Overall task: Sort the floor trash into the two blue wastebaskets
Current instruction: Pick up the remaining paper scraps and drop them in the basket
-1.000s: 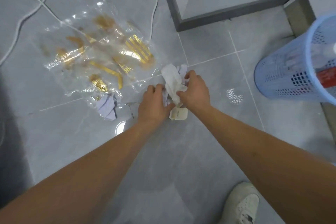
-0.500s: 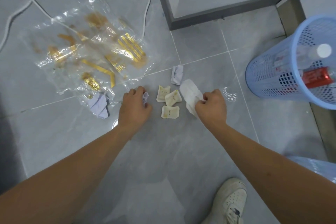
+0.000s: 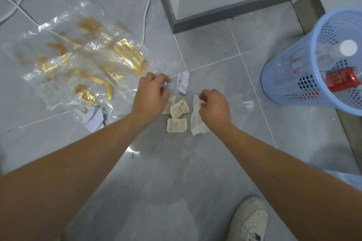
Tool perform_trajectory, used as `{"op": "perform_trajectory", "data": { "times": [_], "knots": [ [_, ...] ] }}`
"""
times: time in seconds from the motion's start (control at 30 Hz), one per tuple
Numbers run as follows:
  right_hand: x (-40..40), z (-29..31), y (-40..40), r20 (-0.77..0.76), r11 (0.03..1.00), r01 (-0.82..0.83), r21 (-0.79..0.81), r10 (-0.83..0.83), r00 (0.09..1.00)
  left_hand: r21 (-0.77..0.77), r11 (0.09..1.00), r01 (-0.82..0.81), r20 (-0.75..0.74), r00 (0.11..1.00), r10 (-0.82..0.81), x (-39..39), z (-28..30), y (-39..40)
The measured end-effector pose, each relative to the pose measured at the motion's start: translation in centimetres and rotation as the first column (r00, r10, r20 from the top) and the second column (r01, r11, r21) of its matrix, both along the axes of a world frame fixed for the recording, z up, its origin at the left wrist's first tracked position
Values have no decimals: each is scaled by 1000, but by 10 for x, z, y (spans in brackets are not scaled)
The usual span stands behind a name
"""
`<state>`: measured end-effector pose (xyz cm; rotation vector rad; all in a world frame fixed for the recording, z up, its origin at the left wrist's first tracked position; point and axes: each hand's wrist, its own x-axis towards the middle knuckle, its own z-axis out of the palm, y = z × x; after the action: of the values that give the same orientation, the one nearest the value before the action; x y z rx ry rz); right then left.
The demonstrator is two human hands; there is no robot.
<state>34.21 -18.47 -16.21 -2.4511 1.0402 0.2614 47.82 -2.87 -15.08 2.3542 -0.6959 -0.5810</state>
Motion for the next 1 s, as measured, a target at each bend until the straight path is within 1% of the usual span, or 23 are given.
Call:
{"op": "perform_trajectory", "data": {
  "times": [0.07, 0.17, 0.23, 0.33, 0.43, 0.53, 0.6, 0.7, 0.8, 0.83, 0.9, 0.93, 1.0],
  "knots": [
    [-14, 12, -6, 14, 996, 84, 19, -84, 996, 9, 999, 44, 2, 999, -44, -4, 15, -1],
    [-46, 51, -8, 113, 969, 231, 87, -240, 964, -2, 989, 147, -56, 988, -147, -28, 53, -3],
    [-75, 89, -7, 158, 930, 337, 148, -359, 920, -11, 976, 219, -81, 972, -219, -54, 87, -12],
    [-124, 158, -13, 249, 853, 488, 187, -521, 816, -33, 943, 331, -126, 935, -333, -101, 147, -41],
    [-184, 225, -27, 336, 787, 593, 171, -613, 715, -80, 892, 445, -152, 879, -452, -161, 202, -80],
    [-258, 272, -48, 380, 723, 683, 104, -664, 644, -144, 820, 555, -180, 800, -573, -230, 244, -122],
    [-312, 290, -63, 364, 645, 762, 58, -724, 586, -199, 768, 609, -175, 749, -639, -279, 261, -152],
    [-381, 299, -84, 340, 528, 849, 19, -802, 492, -240, 713, 658, -157, 699, -698, -349, 264, -193],
    [-432, 290, -99, 332, 493, 870, -24, -817, 472, -213, 666, 715, -165, 646, -745, -408, 251, -230],
    [-444, 285, -102, 315, 498, 867, -25, -819, 480, -172, 640, 749, -173, 617, -768, -423, 245, -239],
    [-460, 274, -103, 248, 524, 852, -13, -823, 510, -32, 587, 809, -196, 571, -797, -439, 237, -253],
    [-463, 271, -103, 224, 541, 841, -24, -817, 532, 6, 582, 813, -192, 572, -798, -440, 236, -256],
    [-459, 267, -100, 211, 591, 805, -46, -782, 586, -19, 617, 786, -158, 607, -779, -430, 240, -249]
  ]
}}
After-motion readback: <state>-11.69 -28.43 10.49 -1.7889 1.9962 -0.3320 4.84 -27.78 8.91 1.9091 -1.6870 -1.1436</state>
